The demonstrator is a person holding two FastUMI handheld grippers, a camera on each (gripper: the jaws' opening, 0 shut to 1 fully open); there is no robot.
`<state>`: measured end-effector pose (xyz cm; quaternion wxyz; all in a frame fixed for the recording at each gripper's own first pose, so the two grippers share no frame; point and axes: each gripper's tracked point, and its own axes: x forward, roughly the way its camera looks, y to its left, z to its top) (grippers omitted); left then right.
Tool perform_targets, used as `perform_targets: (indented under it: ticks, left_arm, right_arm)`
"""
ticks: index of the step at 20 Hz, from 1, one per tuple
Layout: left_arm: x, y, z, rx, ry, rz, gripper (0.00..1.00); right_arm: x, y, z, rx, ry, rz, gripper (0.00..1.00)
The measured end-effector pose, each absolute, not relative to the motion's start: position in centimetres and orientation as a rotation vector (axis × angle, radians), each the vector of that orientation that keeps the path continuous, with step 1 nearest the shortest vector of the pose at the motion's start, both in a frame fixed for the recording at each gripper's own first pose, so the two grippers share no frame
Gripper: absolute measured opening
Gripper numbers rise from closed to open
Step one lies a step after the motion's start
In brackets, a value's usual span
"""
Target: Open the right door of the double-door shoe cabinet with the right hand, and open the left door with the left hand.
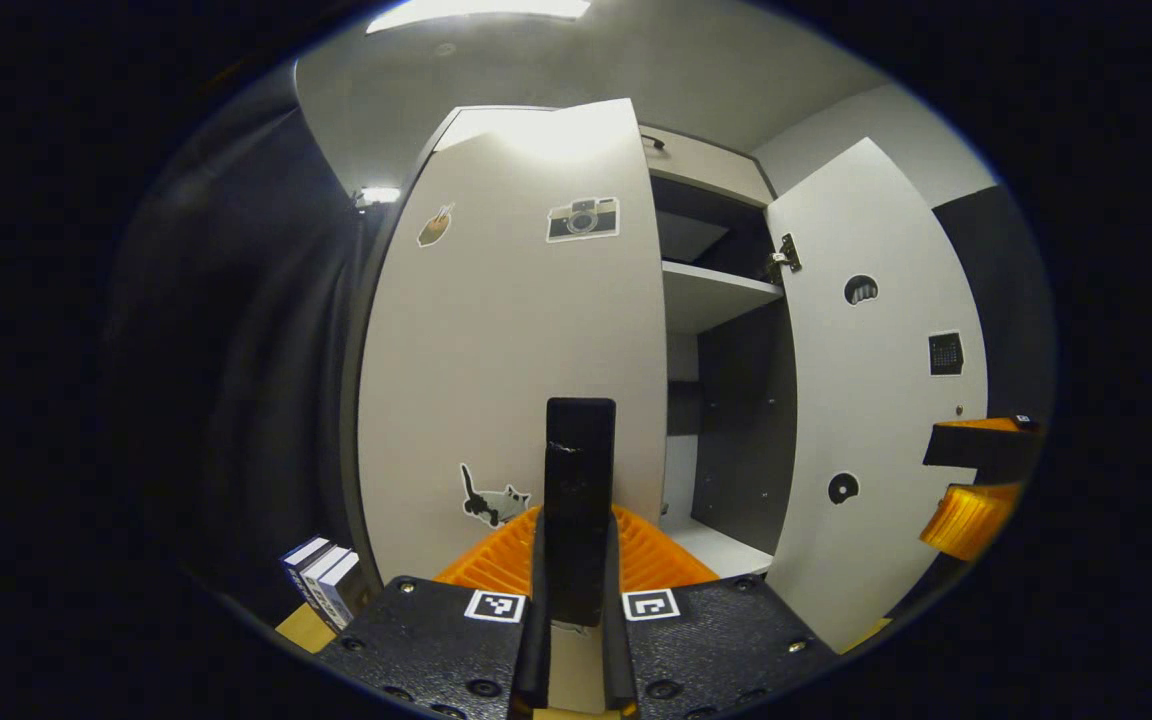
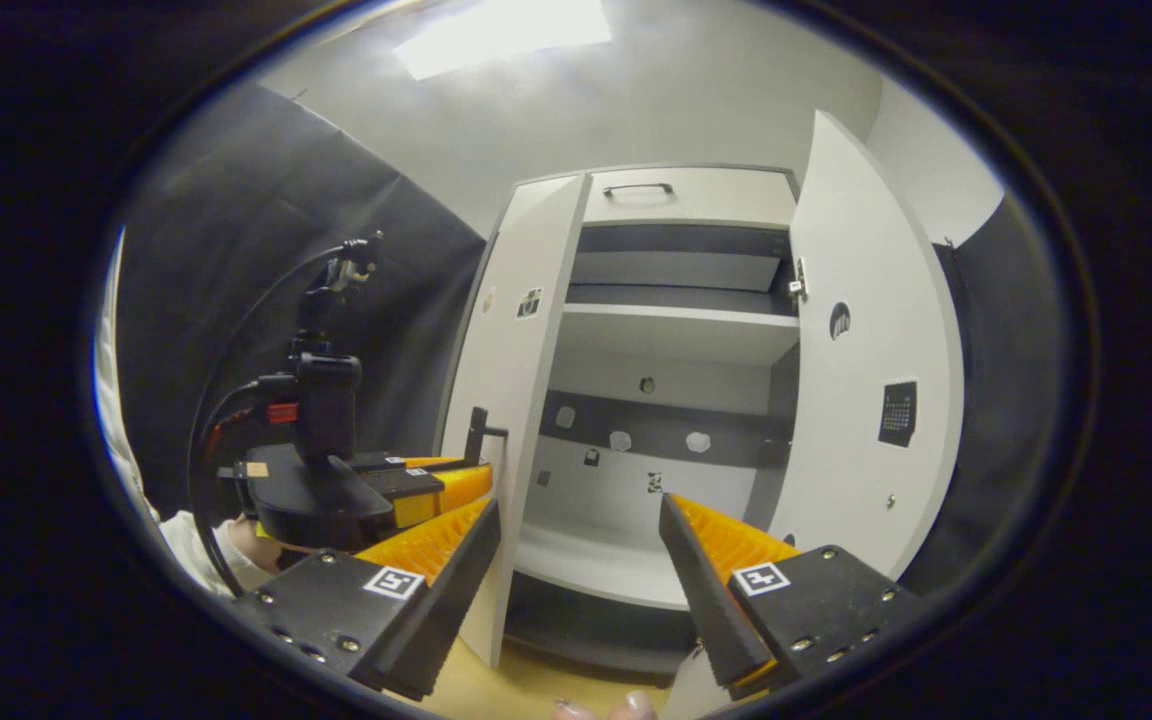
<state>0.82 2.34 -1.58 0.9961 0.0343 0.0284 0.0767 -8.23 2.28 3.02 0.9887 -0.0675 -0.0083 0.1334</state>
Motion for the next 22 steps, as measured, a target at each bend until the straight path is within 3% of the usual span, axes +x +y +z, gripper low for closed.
perform_targets:
  ticks: [14, 22]
  left_arm:
    - [-5.4, 5.9, 0.3, 0.077, 0.040, 0.229, 0.20]
    - [-8.7, 9.6, 1.7, 0.112, 0.009, 0.333, 0.10]
  right_arm:
    - [-8.5, 7.6, 2.9, -0.131, -0.024, 0.393, 0.96]
    - [-9.2, 11.4, 2.8, -0.126, -0.030, 0.466, 0.96]
